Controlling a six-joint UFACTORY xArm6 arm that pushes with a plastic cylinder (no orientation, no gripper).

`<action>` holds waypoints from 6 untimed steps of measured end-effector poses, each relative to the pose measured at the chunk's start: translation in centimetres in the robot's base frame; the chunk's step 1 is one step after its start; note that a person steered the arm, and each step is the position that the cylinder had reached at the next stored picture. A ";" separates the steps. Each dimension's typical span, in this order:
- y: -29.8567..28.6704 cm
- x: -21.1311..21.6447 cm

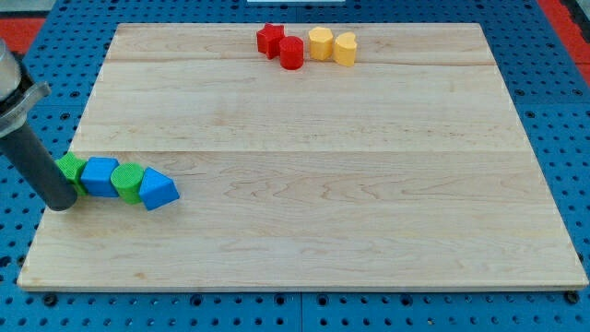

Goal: Slightly move the blue triangle to the top

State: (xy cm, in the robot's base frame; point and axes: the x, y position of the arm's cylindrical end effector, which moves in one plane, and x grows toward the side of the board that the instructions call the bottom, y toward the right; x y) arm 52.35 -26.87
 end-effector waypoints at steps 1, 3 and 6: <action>2.6 0.8; 4.8 1.3; 8.0 1.3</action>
